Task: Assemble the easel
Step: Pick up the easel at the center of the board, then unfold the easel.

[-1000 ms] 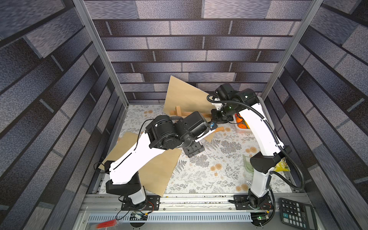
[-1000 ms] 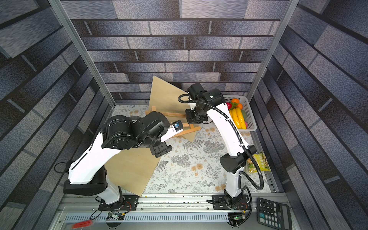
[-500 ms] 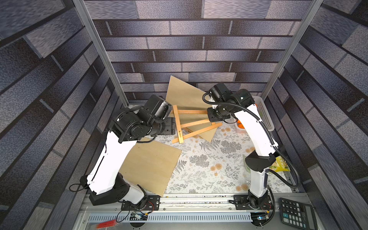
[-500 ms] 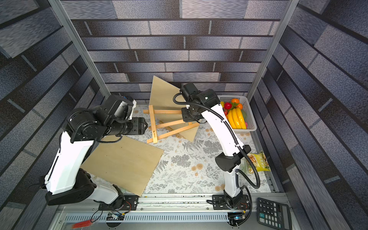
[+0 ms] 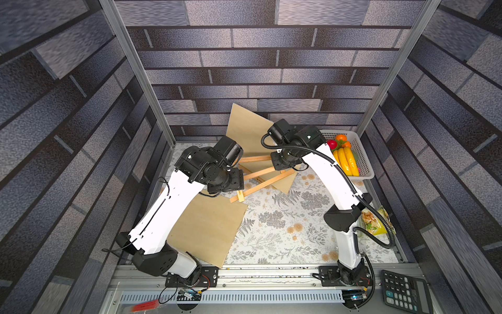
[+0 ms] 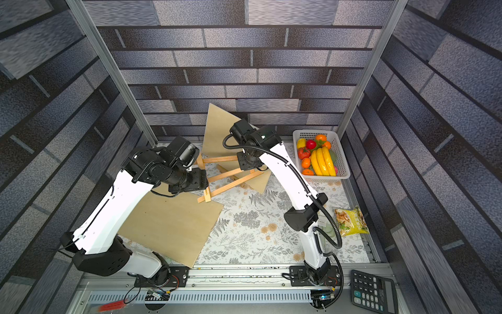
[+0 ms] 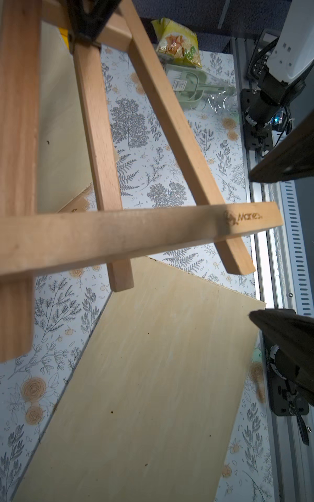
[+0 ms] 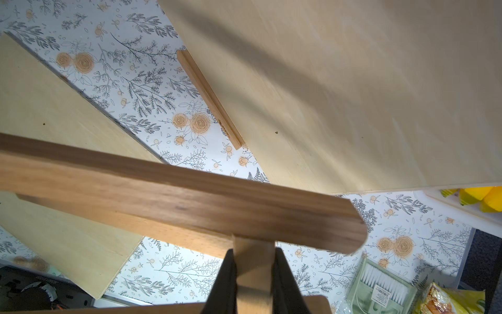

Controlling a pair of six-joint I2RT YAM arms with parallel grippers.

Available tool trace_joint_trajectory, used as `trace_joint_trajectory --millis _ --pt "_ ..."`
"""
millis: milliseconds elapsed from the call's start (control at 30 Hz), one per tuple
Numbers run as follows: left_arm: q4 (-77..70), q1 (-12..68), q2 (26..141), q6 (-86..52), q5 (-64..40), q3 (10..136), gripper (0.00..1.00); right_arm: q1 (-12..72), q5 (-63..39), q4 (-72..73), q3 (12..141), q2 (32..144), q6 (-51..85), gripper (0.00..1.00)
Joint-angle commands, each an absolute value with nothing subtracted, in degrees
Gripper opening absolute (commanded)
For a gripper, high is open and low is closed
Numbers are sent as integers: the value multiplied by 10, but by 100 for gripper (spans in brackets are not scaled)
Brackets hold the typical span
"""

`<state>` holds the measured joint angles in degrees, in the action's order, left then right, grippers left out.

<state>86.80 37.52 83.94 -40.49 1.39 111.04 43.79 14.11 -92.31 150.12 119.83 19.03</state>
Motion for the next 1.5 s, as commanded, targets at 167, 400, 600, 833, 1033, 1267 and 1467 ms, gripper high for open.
trace_joint_trajectory --millis 167,400,600,833,1033,1267,1467 --pt "813 359 782 -448 -11 995 84 460 133 -989 1532 1200 201 0" --pt "768 332 802 -435 -3 949 67 502 150 -977 1532 1206 185 0" --pt "774 309 812 -421 -23 945 35 513 149 -971 1531 1211 185 0" --pt "761 250 772 -429 -128 887 0 509 89 -937 1528 1198 185 52" --pt "781 172 745 -419 -208 862 0 481 35 -887 1525 1106 200 100" --pt "693 8 695 -474 -364 786 0 437 -66 -735 1256 889 240 98" --pt "542 -55 667 -587 -441 748 0 419 -310 -382 882 775 455 50"
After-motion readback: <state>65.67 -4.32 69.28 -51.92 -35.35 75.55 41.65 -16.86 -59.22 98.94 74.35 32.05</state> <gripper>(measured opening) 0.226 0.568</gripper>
